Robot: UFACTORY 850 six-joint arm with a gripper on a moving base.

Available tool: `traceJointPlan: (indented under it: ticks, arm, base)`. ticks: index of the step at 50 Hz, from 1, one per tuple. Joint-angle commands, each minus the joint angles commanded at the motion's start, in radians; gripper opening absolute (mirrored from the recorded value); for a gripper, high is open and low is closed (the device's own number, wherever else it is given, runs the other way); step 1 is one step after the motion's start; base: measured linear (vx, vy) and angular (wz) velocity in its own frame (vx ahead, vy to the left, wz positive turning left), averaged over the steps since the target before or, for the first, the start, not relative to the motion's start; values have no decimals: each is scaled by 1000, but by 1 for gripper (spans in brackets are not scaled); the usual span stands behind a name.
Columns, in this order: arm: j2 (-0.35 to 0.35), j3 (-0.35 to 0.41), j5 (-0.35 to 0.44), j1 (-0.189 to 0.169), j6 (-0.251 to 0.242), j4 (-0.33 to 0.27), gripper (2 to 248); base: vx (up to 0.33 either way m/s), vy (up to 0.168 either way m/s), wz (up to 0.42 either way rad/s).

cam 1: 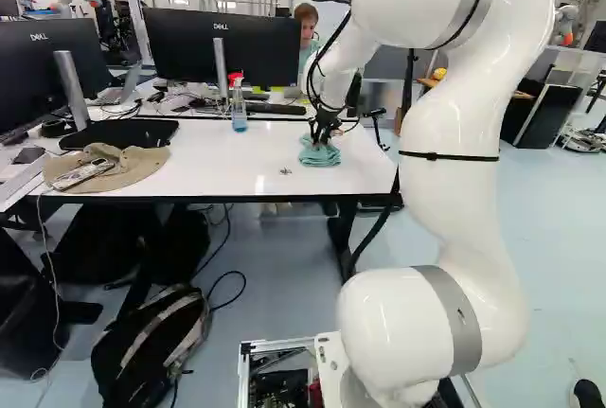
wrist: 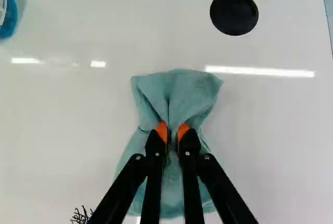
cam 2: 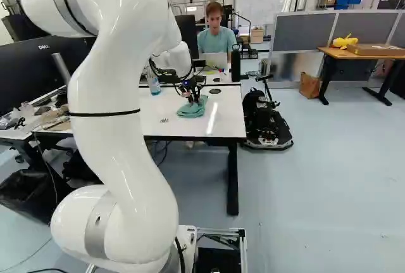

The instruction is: Clean the table with the green towel

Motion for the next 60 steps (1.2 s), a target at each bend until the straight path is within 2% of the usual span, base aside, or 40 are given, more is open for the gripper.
traceJointPlan:
  ticks: [12, 23, 43, 60]
  arm:
    - [30, 39, 0, 30, 0, 0, 42]
    - [25, 33, 0, 64, 0, 0, 42]
    - [-47, -62, 0, 98, 0, 0, 42]
    - [-116, -156, 0, 98, 0, 0, 42]
  base:
    - [0, 0, 0]
    - [0, 0, 0]
    - [0, 0, 0]
    - [0, 0, 0]
